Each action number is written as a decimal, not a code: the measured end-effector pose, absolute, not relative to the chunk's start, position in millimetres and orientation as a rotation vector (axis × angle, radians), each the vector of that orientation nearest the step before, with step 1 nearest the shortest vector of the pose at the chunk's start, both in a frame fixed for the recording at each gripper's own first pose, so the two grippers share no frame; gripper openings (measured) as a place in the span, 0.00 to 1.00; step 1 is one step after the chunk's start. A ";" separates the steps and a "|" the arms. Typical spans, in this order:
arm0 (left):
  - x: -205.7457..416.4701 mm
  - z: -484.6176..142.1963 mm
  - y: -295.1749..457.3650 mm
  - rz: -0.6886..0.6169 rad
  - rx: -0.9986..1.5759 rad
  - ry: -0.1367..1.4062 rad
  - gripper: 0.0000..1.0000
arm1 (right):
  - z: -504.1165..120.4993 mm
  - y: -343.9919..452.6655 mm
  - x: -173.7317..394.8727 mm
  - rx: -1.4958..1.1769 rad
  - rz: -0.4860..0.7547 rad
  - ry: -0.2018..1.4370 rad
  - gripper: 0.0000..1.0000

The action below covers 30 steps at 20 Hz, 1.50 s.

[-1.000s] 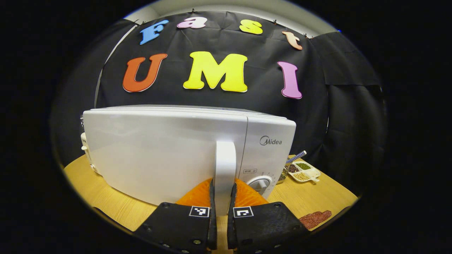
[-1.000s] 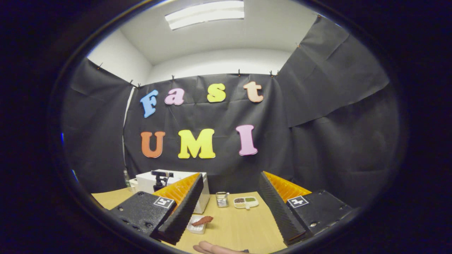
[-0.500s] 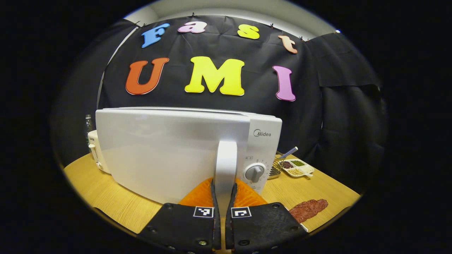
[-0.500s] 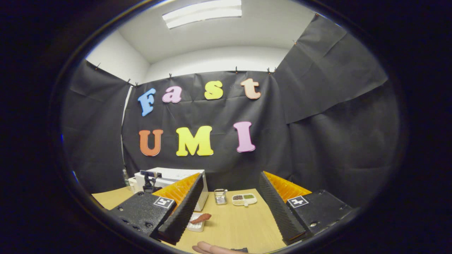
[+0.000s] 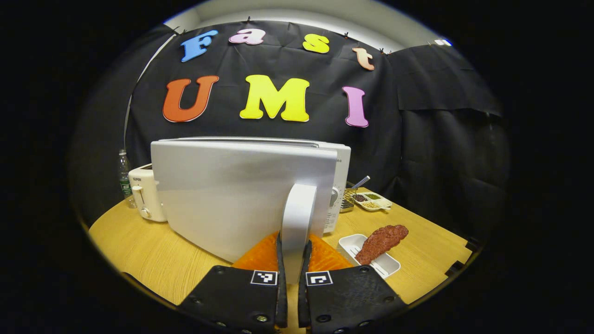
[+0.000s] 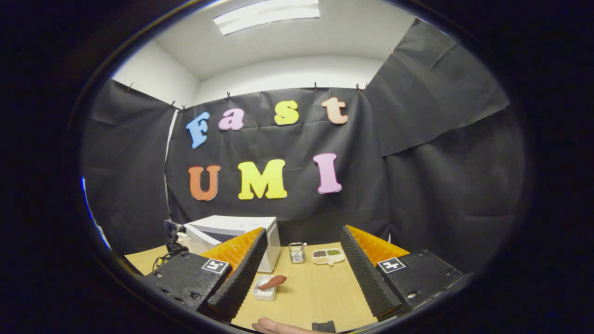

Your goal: Open the microwave oven with the left hand, put the food in, and close the microwave oven.

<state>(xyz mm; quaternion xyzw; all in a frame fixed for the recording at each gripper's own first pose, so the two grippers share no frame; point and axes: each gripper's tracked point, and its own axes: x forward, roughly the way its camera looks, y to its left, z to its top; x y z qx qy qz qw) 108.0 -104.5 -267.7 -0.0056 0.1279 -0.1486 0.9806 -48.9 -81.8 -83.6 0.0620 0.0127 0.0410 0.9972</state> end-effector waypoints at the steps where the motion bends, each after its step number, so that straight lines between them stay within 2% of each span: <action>1: 97.1 -269.0 -95.2 -0.299 -0.007 0.265 0.14 | -84.3 -78.2 -49.7 0.123 0.090 0.028 1.00; 3: 73.6 -266.3 -68.4 -0.298 0.015 0.249 0.14 | -84.8 -70.4 -51.6 0.125 0.106 0.030 1.00; 6: 33.4 -275.3 -9.1 -0.215 0.021 0.278 0.28 | -86.5 -58.2 -54.0 0.129 0.133 0.030 1.00; 9: -8.3 -282.2 55.0 -0.111 0.049 0.283 0.85 | -89.4 -47.1 -55.9 0.135 0.152 0.031 1.00; 10: -24.2 -283.3 73.0 -0.080 0.038 0.289 0.94 | -91.6 -42.1 -56.2 0.136 0.159 0.035 1.00; 13: -54.4 -275.4 108.4 -0.014 0.020 0.270 0.94 | -93.9 -31.0 -56.0 0.132 0.170 0.048 1.00; 17: -73.0 -261.0 130.4 0.009 -0.034 0.237 0.94 | -95.7 -19.9 -55.7 0.110 0.176 0.056 1.00; 18: -75.4 -256.6 134.5 0.021 -0.052 0.234 0.94 | -95.9 -19.4 -55.3 0.100 0.173 0.054 0.92; 19: -76.6 -251.1 137.3 0.027 -0.064 0.226 0.94 | -96.2 -19.1 -54.2 0.090 0.169 0.053 0.92; 20: -78.7 -243.4 139.6 0.032 -0.074 0.212 0.94 | -98.4 -18.7 -52.6 0.081 0.165 0.054 1.00; 24: -76.7 -216.1 130.0 0.049 -0.063 0.198 0.94 | -113.7 -17.4 -27.7 0.054 0.152 0.086 1.00; 29: -63.6 -155.4 86.9 0.010 -0.020 0.113 0.94 | -150.2 -21.9 29.7 0.037 0.155 0.188 1.00; 30: -59.7 -142.8 76.1 -0.006 -0.013 0.096 0.94 | -158.2 -22.0 41.2 0.032 0.160 0.212 0.93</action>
